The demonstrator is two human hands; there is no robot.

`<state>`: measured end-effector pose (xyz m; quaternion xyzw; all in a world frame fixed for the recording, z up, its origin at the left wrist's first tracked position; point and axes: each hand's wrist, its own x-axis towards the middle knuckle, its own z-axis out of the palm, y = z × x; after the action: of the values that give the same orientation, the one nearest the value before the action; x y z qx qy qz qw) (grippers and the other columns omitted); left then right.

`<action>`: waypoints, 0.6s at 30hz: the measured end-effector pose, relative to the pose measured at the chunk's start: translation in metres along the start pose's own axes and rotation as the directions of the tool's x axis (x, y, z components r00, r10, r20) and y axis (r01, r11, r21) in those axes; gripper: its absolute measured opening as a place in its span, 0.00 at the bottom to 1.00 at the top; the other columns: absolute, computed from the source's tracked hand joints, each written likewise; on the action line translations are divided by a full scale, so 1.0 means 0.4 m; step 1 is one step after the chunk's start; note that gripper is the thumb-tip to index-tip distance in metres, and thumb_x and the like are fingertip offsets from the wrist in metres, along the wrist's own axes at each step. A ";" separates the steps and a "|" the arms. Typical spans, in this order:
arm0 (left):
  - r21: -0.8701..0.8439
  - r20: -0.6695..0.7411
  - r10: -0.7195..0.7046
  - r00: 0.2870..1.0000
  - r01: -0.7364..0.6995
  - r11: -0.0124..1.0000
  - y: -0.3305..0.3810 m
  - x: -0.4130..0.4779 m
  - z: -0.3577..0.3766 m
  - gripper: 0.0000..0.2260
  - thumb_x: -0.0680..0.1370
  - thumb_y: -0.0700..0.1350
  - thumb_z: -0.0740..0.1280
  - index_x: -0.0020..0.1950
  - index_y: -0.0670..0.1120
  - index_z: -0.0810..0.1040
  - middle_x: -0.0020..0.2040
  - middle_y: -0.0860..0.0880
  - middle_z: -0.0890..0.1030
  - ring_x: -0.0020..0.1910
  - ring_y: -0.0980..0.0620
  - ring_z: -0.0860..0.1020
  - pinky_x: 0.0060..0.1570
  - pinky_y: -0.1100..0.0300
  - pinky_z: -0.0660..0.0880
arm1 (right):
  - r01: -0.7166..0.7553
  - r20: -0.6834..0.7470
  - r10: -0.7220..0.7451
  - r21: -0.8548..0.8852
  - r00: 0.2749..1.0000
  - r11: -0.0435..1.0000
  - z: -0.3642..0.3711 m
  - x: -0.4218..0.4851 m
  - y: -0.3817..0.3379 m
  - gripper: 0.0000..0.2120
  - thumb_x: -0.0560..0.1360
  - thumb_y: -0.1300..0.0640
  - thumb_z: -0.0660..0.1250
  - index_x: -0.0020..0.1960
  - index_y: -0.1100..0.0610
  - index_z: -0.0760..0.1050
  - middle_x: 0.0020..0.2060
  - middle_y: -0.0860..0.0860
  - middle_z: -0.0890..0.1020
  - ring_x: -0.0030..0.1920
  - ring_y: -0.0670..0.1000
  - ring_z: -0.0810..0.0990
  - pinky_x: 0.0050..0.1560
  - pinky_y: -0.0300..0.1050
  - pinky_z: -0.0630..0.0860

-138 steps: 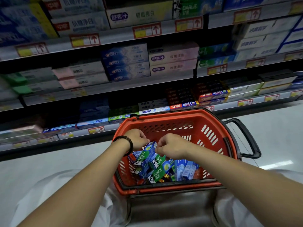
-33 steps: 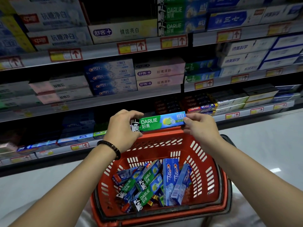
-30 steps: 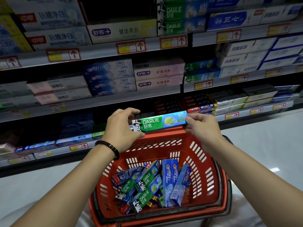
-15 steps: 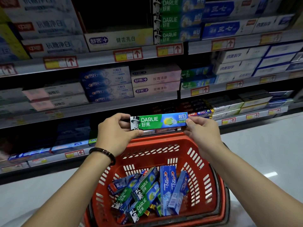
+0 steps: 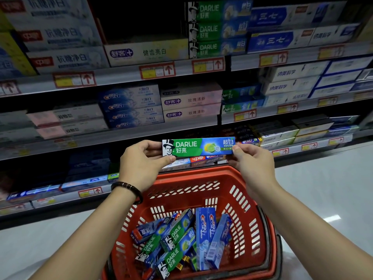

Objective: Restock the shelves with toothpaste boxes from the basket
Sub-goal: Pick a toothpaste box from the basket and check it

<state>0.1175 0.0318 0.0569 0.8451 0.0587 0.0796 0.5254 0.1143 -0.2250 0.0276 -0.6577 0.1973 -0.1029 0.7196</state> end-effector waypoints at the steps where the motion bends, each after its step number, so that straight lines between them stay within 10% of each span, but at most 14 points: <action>1: 0.001 -0.001 0.001 1.000 -0.001 1.000 0.001 0.001 0.000 0.17 0.67 0.43 0.84 0.52 0.49 0.84 0.46 0.55 0.88 0.43 0.63 0.85 0.46 0.69 0.81 | 0.007 -0.003 -0.007 -0.003 1.000 1.000 0.000 0.000 0.000 0.06 0.83 0.51 0.71 0.56 0.52 0.83 0.49 0.54 0.88 0.49 0.50 0.90 0.43 0.53 0.87; 18: -0.086 -0.028 -0.044 0.999 0.041 0.995 -0.005 0.015 0.014 0.07 0.74 0.48 0.80 0.49 0.54 0.86 0.46 0.59 0.86 0.48 0.55 0.86 0.54 0.49 0.83 | 0.079 -0.034 -0.079 -0.006 0.996 0.997 -0.018 0.006 -0.006 0.04 0.83 0.55 0.70 0.56 0.54 0.83 0.50 0.53 0.88 0.51 0.52 0.89 0.42 0.48 0.86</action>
<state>0.1244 0.0288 0.0532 0.8190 0.0810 0.0834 0.5618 0.1139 -0.2327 0.0290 -0.6647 0.1839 -0.1421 0.7101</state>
